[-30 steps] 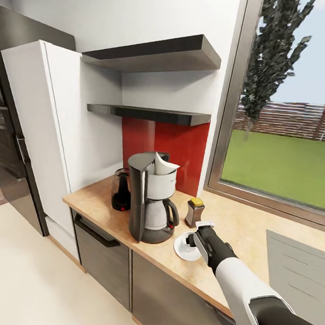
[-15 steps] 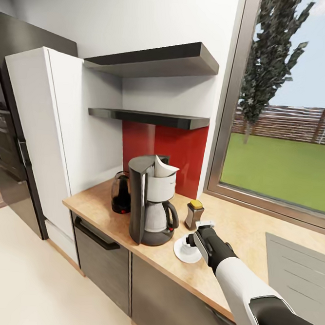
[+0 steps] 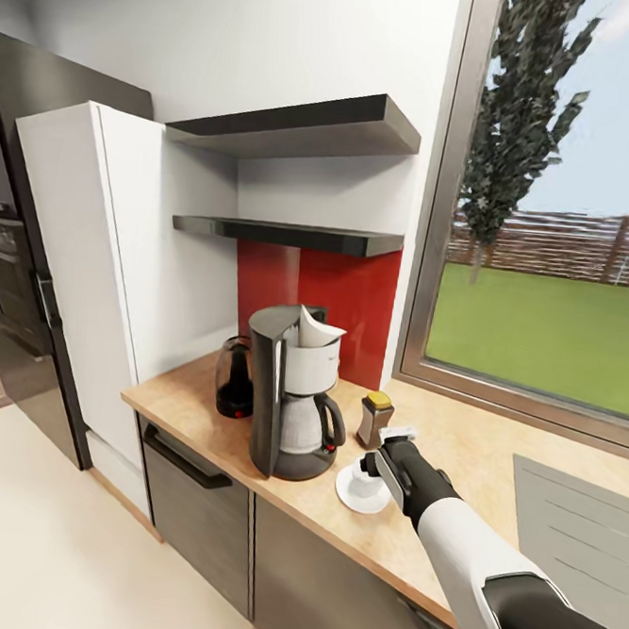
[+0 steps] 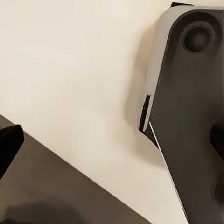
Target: Set up a coffee station on the kitchen countertop: keep the coffee maker on the countertop, move the bottle of coffee from the kitchen shelf to the counter next to the coffee maker, place a paper coffee filter on top of the coffee maker, put the saucer next to the coffee maker with the coffee cup on the saucer, and place the electric kettle next to the coffee maker.
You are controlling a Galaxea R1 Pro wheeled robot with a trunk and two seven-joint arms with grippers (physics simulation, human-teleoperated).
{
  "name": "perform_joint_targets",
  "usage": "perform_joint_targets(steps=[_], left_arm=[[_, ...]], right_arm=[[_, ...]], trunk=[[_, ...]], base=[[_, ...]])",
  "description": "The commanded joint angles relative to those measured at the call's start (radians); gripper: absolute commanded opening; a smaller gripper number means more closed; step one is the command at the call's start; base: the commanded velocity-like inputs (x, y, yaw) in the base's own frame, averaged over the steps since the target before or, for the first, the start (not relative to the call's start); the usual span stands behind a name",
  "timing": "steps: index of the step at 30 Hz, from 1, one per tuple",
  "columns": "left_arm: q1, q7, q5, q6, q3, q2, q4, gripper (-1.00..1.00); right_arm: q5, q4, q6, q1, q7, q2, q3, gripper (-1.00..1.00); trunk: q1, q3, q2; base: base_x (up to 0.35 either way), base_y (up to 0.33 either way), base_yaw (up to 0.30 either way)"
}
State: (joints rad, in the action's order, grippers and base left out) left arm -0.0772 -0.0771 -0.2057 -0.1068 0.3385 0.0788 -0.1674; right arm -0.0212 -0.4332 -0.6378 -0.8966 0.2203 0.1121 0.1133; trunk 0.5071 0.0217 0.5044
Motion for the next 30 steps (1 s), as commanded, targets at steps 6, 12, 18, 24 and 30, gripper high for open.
perform_joint_targets(steps=[6, 12, 18, 24, 30], left_arm=[[0.000, 0.000, -0.011, -0.007, 0.002, -0.001, -0.006, 1.00], [0.000, 0.000, -0.011, -0.007, 0.003, -0.002, -0.006, 1.00], [0.001, 0.000, -0.011, -0.007, 0.004, -0.002, -0.007, 1.00], [0.001, 0.000, -0.009, -0.007, 0.004, -0.002, -0.007, 1.00], [0.002, 0.001, -0.009, -0.006, 0.003, -0.002, -0.008, 1.00]], right_arm=[[-0.002, -0.033, -0.007, -0.001, -0.001, -0.014, 0.001, 1.00], [-0.001, -0.069, -0.001, 0.000, -0.004, -0.031, 0.004, 1.00], [0.000, -0.102, 0.072, 0.000, -0.007, -0.050, 0.005, 1.00], [0.001, -0.098, 0.083, 0.000, -0.007, -0.051, 0.006, 1.00], [0.003, -0.093, 0.125, 0.001, -0.008, -0.043, 0.008, 1.00]], trunk=[[0.000, 0.000, 0.000], [0.000, 0.000, 0.000], [0.000, 0.000, 0.000], [0.000, 0.000, 0.000], [0.000, 0.000, 0.000]], base=[[0.000, 0.000, 0.000], [-0.063, -0.027, 0.000], [-0.208, -0.126, 0.000], [-0.266, -0.116, 0.000], [-0.316, -0.017, 0.000]])
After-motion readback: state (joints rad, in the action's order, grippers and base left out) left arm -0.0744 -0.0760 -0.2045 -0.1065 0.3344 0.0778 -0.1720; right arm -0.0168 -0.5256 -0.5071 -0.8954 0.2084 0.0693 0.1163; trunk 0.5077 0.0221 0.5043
